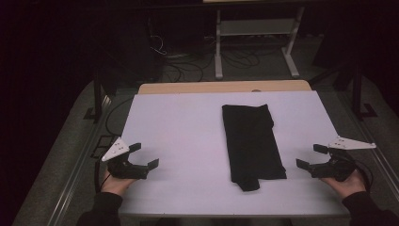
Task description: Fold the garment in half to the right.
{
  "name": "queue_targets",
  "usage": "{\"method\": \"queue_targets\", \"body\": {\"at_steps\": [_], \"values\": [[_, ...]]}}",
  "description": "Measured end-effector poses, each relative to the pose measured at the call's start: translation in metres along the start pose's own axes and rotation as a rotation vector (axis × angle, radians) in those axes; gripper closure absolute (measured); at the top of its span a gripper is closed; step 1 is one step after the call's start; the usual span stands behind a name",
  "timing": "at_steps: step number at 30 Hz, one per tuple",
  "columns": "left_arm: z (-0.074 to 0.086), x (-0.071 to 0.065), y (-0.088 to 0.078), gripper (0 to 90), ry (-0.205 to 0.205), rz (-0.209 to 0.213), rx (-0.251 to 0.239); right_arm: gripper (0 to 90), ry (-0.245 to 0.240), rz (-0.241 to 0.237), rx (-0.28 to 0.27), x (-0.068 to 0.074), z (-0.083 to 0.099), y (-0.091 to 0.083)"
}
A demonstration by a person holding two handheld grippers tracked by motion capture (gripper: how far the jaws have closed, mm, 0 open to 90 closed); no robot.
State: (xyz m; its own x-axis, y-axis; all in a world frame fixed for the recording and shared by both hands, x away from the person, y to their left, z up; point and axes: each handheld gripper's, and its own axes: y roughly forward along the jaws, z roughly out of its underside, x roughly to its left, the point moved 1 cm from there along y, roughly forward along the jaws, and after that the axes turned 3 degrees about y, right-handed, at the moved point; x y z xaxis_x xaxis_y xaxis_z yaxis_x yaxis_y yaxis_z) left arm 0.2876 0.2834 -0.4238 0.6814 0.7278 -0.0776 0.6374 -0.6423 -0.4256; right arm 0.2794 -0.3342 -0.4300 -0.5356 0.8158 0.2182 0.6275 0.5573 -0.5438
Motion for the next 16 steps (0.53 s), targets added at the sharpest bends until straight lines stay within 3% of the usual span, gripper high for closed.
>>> {"method": "queue_targets", "body": {"at_steps": [8, 16], "values": [[0.017, 0.008, -0.011, 0.0, -0.009, -0.042, 0.016, 0.0, -0.012, -0.001, 0.009, 0.001, 0.001, 0.001], [0.016, 0.008, -0.015, 0.0, 0.009, -0.058, -0.005, 0.0, -0.007, -0.006, 0.007, 0.001, 0.001, 0.001]]}}
